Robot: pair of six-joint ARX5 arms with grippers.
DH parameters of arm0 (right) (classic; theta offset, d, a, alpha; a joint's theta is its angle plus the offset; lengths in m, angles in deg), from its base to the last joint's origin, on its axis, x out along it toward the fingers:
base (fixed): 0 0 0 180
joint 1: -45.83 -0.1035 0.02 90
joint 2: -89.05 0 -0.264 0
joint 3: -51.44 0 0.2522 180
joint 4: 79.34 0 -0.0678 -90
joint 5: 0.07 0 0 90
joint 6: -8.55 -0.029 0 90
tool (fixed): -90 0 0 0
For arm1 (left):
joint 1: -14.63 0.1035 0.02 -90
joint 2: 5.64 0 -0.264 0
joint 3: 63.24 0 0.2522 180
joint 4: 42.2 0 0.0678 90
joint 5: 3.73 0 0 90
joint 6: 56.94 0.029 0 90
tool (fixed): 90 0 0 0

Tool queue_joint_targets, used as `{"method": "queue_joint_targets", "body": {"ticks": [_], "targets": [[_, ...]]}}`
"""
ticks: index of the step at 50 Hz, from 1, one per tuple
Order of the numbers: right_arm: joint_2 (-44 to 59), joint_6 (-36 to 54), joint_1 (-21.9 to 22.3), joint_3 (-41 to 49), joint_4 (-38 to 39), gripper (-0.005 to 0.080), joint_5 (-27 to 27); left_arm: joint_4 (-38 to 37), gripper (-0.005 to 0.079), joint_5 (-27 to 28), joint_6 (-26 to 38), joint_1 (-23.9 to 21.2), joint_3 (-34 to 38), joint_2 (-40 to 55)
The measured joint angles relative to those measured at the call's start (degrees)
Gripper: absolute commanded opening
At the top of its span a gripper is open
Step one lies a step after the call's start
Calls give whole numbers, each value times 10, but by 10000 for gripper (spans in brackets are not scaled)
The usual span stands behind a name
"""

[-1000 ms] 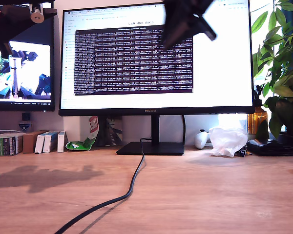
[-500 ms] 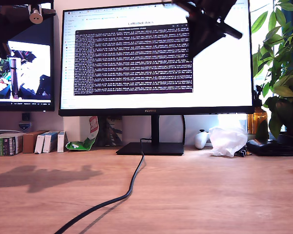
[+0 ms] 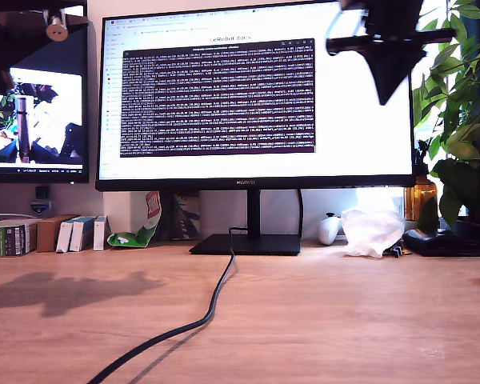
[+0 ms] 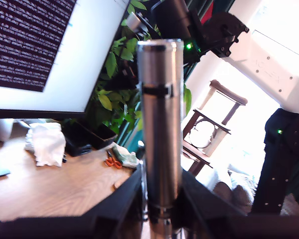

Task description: Pick the metallic laser pointer with your right arm, pass it to your left arm, then place it down to the left side of the table

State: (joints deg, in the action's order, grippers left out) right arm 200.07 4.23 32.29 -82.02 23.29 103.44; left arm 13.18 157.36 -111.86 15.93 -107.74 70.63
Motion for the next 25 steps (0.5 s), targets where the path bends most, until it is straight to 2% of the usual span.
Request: {"method": "queue_joint_targets", "body": {"ticks": [6,14,25], "targets": [[0,8,11,0,0,-12,32,-30,-22,-1,29,19,0,0],[-13,13,10,5,21,-12,35,-96,-22,-19,76,39,0,0],[-124,16,7,89,82,-12,41,-176,-22,-46,136,46,0,0]]}}
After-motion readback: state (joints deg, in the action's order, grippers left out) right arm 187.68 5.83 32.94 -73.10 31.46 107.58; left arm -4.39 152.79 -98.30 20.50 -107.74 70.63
